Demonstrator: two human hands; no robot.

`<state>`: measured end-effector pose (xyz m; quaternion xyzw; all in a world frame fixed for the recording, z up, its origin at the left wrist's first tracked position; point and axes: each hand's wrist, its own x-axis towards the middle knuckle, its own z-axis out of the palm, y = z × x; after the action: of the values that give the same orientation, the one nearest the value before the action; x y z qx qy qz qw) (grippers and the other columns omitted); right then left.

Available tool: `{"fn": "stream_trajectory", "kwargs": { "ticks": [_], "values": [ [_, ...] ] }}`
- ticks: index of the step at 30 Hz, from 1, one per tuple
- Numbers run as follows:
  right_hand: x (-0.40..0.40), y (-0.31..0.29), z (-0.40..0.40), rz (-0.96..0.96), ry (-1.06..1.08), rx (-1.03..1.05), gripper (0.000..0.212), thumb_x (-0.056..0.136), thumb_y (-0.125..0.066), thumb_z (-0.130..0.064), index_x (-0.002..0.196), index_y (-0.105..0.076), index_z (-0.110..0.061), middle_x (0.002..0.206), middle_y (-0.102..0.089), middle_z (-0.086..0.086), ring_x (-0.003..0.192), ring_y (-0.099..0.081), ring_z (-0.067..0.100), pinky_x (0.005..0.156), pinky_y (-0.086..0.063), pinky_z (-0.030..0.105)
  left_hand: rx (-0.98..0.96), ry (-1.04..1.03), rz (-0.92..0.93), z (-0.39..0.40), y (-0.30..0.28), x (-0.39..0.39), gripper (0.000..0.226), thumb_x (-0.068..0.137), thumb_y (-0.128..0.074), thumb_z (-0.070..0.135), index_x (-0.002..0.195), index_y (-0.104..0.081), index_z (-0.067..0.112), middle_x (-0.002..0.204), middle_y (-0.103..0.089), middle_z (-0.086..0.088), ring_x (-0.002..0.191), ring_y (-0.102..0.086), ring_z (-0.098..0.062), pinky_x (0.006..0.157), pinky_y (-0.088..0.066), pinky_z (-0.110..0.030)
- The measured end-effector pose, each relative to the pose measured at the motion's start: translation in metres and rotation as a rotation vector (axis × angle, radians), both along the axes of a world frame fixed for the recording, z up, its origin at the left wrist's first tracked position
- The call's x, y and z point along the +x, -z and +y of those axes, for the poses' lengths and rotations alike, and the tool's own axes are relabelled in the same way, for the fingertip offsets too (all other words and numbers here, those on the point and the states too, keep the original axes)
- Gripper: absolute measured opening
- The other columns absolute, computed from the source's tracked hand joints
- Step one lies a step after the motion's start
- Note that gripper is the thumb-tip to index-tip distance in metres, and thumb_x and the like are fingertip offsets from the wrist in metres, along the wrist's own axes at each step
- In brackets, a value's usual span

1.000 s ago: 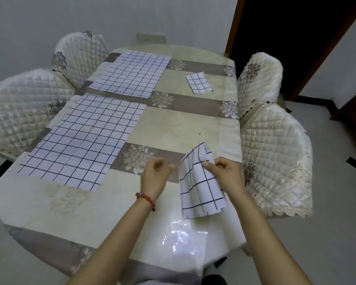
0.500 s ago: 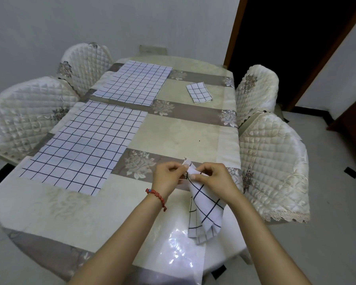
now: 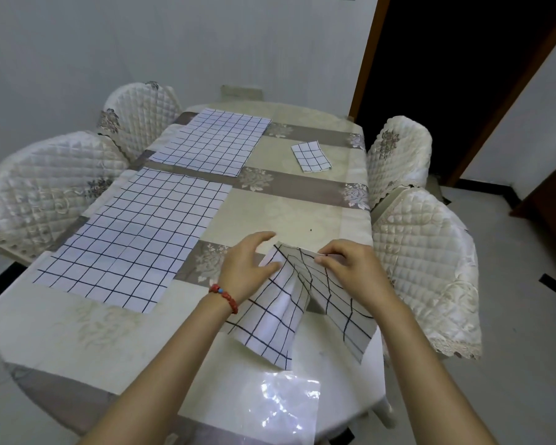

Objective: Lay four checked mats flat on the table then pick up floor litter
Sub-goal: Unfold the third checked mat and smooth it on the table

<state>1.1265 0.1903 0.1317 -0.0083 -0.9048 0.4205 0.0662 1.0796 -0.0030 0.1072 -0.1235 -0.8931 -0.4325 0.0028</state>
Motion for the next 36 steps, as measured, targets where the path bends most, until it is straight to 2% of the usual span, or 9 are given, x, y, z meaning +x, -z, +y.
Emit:
{"fn": "stream_trajectory", "kwargs": {
  "ticks": [5, 10, 16, 19, 21, 24, 28, 33, 36],
  "values": [
    [-0.001, -0.011, -0.010, 0.049, -0.124, 0.100, 0.005, 0.080, -0.069, -0.021, 0.082, -0.071, -0.017, 0.083, -0.070, -0.004, 0.083, -0.064, 0.014, 0.077, -0.052, 0.040, -0.089, 0.308, 0.224, 0.029, -0.014, 0.000, 0.030, 0.074, -0.074, 0.023, 0.102, -0.070, 0.013, 0.106, -0.071, -0.005, 0.099, -0.063, -0.017, 0.089, -0.049, -0.030],
    [0.007, -0.012, 0.008, -0.018, -0.059, 0.022, 0.019, 0.070, -0.075, -0.036, 0.062, -0.058, -0.033, 0.056, -0.057, -0.016, 0.056, -0.047, 0.000, 0.051, -0.034, 0.016, 0.008, 0.274, 0.106, 0.025, -0.027, -0.009, 0.008, 0.075, -0.071, 0.013, 0.076, -0.074, 0.006, 0.071, -0.072, -0.010, 0.067, -0.064, -0.019, 0.066, -0.048, -0.032],
    [0.030, 0.002, 0.044, -0.180, 0.013, -0.457, 0.012, 0.072, -0.076, -0.010, 0.081, -0.072, -0.004, 0.084, -0.069, 0.024, 0.080, -0.062, 0.021, 0.073, -0.051, 0.030, 0.232, 0.198, -0.060, -0.001, -0.045, -0.024, 0.016, 0.077, -0.069, 0.008, 0.063, -0.069, 0.015, 0.053, -0.059, 0.009, 0.051, -0.046, 0.003, 0.052, -0.035, -0.009],
    [0.035, 0.009, 0.044, -0.249, -0.005, -0.488, 0.001, 0.076, -0.072, -0.007, 0.077, -0.073, -0.006, 0.074, -0.071, 0.009, 0.076, -0.065, 0.022, 0.072, -0.053, 0.021, 0.292, 0.134, -0.081, -0.006, -0.045, -0.029, 0.024, 0.080, -0.066, 0.007, 0.060, -0.064, 0.019, 0.044, -0.056, 0.017, 0.047, -0.046, 0.007, 0.049, -0.035, -0.006],
    [0.033, 0.016, 0.041, -0.278, 0.034, -0.478, 0.010, 0.079, -0.069, -0.007, 0.085, -0.072, 0.000, 0.091, -0.073, 0.018, 0.088, -0.067, 0.034, 0.082, -0.053, 0.032, 0.339, 0.089, -0.111, -0.009, -0.043, -0.032, 0.024, 0.081, -0.066, 0.007, 0.060, -0.064, 0.018, 0.043, -0.055, 0.017, 0.045, -0.047, 0.007, 0.047, -0.036, -0.004],
    [0.028, 0.021, 0.037, -0.248, 0.095, -0.471, 0.019, 0.082, -0.066, -0.007, 0.089, -0.068, 0.010, 0.100, -0.067, 0.031, 0.092, -0.066, 0.035, 0.078, -0.050, 0.027, 0.386, 0.043, -0.156, -0.014, -0.041, -0.035, 0.022, 0.080, -0.068, 0.009, 0.061, -0.067, 0.020, 0.048, -0.060, 0.015, 0.048, -0.051, 0.006, 0.049, -0.042, -0.007],
    [0.023, 0.013, 0.037, -0.222, 0.067, -0.487, 0.032, 0.082, -0.068, -0.015, 0.073, -0.060, 0.014, 0.067, -0.052, 0.015, 0.072, -0.048, 0.020, 0.068, -0.036, 0.031, 0.415, -0.064, -0.162, -0.024, -0.033, -0.040, 0.013, 0.078, -0.071, 0.013, 0.066, -0.069, 0.018, 0.069, -0.062, -0.004, 0.064, -0.055, -0.012, 0.063, -0.046, -0.025],
    [0.010, -0.011, 0.027, -0.176, 0.012, -0.374, 0.038, 0.079, -0.072, -0.019, 0.051, -0.048, -0.006, 0.058, -0.035, 0.006, 0.057, -0.035, 0.015, 0.057, -0.026, 0.028, 0.269, -0.256, -0.120, -0.023, -0.022, -0.042, 0.029, 0.078, -0.070, 0.013, 0.106, -0.064, 0.007, 0.089, -0.062, 0.000, 0.084, -0.057, -0.014, 0.081, -0.048, -0.025],
    [0.003, -0.019, 0.017, -0.120, 0.015, -0.225, 0.051, 0.074, -0.075, -0.022, 0.050, -0.031, -0.016, 0.056, -0.021, 0.000, 0.050, -0.020, 0.009, 0.047, -0.014, 0.024, 0.125, -0.253, 0.013, -0.008, -0.022, -0.025, 0.033, 0.077, -0.071, 0.020, 0.108, -0.063, 0.011, 0.104, -0.058, 0.002, 0.093, -0.054, -0.013, 0.083, -0.043, -0.026]
  ]
}}
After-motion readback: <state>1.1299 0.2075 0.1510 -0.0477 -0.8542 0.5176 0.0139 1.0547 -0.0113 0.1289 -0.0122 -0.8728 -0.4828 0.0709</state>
